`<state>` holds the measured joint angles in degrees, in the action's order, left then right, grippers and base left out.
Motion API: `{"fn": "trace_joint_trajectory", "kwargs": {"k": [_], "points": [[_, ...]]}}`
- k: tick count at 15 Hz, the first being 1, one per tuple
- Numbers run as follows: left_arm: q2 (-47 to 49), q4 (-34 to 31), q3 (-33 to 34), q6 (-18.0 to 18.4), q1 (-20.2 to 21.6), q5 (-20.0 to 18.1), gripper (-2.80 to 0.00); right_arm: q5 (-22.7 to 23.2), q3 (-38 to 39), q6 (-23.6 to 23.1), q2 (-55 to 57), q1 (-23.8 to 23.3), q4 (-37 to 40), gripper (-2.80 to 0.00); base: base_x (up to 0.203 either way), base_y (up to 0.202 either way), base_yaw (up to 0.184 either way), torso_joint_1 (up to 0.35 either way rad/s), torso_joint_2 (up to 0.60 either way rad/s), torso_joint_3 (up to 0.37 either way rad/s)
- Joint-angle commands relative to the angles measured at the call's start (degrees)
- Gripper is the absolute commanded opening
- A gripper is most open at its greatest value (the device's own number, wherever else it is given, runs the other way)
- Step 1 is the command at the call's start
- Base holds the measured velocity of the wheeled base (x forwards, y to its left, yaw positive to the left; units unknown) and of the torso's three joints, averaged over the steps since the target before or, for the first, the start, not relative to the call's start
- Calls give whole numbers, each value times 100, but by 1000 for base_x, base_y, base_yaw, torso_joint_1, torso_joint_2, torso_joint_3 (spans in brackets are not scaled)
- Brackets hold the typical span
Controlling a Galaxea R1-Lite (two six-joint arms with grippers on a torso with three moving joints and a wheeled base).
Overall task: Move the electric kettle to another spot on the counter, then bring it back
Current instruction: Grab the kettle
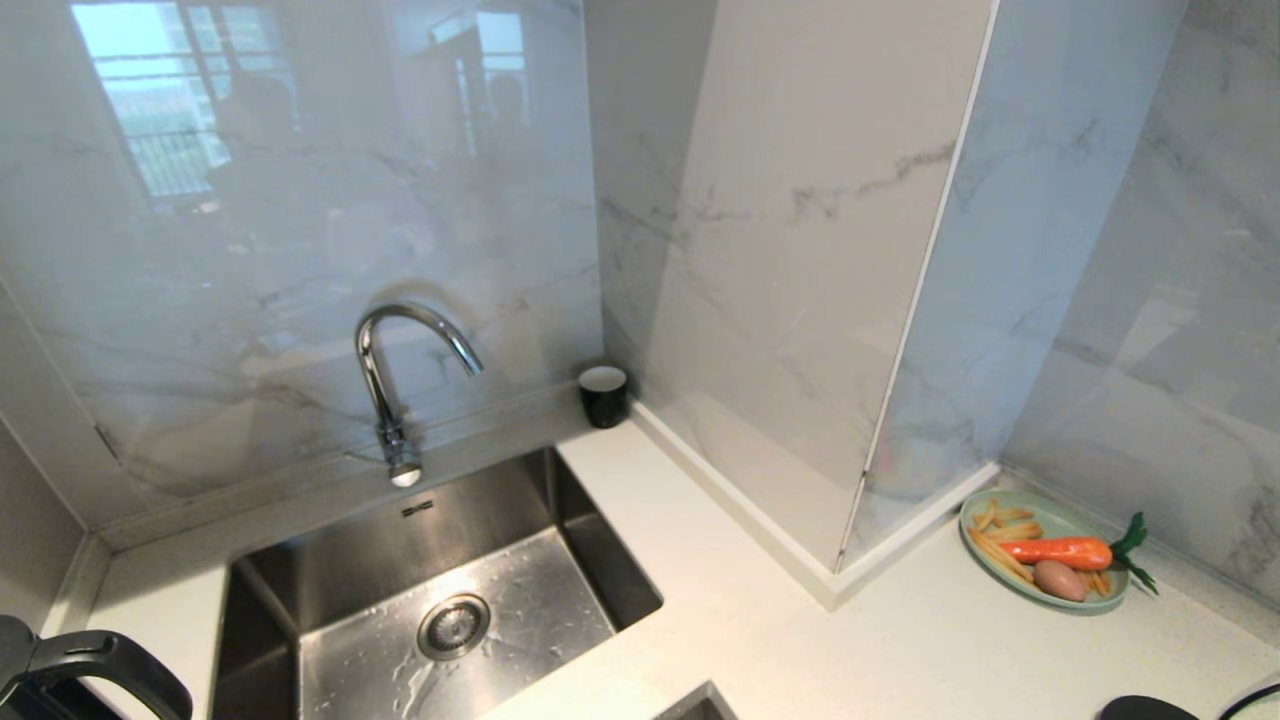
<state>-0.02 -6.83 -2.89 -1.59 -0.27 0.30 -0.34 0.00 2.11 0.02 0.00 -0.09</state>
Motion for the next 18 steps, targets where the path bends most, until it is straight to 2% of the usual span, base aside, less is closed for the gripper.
{"fn": "trace_joint_trajectory", "kwargs": {"k": [1, 18], "points": [[2, -3, -1, 1, 0, 5, -280, -1, 0, 0, 6, 0, 0, -280, 0, 0, 0, 0, 0, 0], [2, -3, -1, 1, 0, 5, -280, -1, 0, 0, 6, 0, 0, -280, 0, 0, 0, 0, 0, 0]]}}
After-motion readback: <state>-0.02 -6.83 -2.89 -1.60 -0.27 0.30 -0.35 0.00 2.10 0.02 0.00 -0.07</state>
